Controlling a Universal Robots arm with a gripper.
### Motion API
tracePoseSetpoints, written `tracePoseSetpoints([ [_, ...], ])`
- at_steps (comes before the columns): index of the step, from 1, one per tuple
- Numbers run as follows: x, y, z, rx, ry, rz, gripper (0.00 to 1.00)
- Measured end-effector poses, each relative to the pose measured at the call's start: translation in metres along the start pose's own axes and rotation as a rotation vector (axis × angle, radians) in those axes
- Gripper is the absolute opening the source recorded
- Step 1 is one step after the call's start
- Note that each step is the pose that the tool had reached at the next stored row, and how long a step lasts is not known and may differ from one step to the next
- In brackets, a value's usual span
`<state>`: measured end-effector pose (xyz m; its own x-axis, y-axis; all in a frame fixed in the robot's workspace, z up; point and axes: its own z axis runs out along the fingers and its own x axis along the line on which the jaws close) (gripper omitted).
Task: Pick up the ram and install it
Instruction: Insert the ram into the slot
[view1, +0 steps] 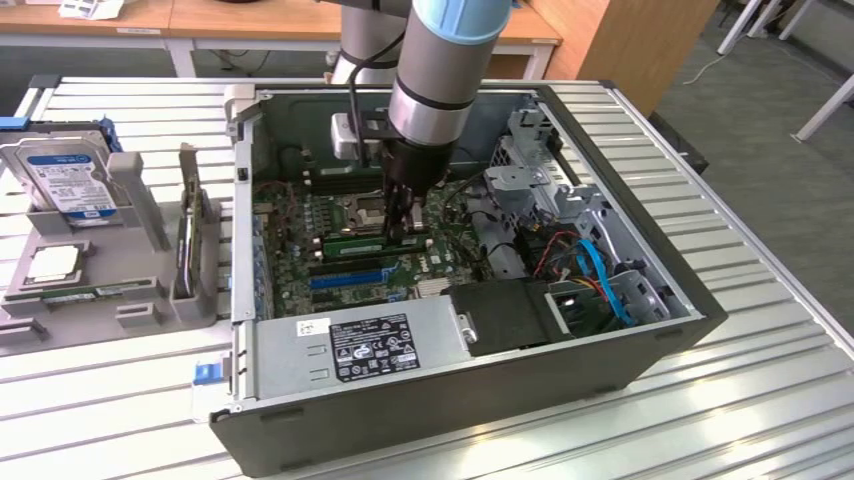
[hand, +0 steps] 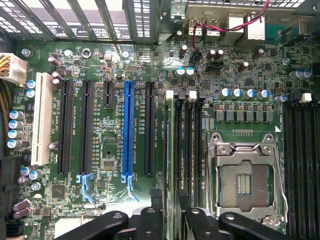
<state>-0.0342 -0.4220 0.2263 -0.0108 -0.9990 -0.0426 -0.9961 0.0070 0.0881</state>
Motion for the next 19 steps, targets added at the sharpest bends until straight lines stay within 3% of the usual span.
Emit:
tracePoseSetpoints([
  [7, 0.0, 0.0004, -0.0039, 0.0, 0.0, 0.0, 0.25],
  [19, -0.001, 0.0021, -0.0287, -0.0001, -0.0001, 0.0, 0.25],
])
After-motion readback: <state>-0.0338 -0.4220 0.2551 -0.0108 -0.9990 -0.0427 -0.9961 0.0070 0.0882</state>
